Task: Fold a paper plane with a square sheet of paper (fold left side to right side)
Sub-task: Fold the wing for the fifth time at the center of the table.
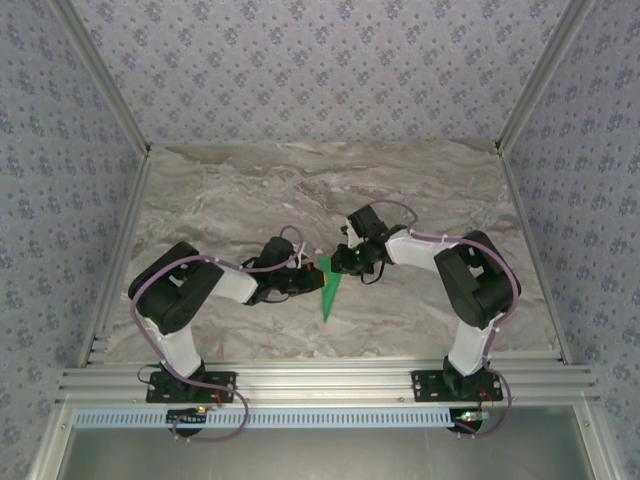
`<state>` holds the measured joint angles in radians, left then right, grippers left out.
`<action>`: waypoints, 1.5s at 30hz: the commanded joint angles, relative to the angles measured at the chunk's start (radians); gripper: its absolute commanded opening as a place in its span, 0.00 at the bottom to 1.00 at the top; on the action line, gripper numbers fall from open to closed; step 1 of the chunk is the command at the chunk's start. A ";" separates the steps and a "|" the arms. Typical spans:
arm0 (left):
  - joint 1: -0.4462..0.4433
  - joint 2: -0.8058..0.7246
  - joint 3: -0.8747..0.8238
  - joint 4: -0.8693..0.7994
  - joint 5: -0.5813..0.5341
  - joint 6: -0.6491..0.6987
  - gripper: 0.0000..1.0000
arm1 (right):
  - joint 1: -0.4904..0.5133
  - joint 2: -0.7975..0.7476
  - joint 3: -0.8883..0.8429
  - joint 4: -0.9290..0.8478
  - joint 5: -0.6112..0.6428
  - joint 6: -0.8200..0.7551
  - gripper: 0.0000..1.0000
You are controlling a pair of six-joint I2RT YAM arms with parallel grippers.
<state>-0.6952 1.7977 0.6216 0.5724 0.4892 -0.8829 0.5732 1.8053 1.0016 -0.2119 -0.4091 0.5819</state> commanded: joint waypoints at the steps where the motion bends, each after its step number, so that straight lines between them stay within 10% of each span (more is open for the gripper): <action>1: -0.009 0.063 0.029 -0.009 -0.035 0.018 0.04 | 0.004 0.028 0.017 -0.049 0.029 -0.020 0.18; 17: -0.009 0.037 0.012 -0.004 -0.037 0.013 0.04 | 0.002 0.063 0.008 -0.104 0.072 -0.028 0.18; 33: -0.010 -0.306 -0.058 -0.201 -0.115 0.049 0.20 | -0.006 0.063 -0.054 -0.115 0.111 -0.033 0.11; 45: -0.145 -0.360 -0.026 -0.194 -0.085 -0.011 0.24 | -0.002 0.059 -0.050 -0.113 0.109 -0.033 0.11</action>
<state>-0.8234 1.4174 0.5529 0.3847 0.3962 -0.8806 0.5720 1.8286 0.9955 -0.2180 -0.3809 0.5632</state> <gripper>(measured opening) 0.239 0.109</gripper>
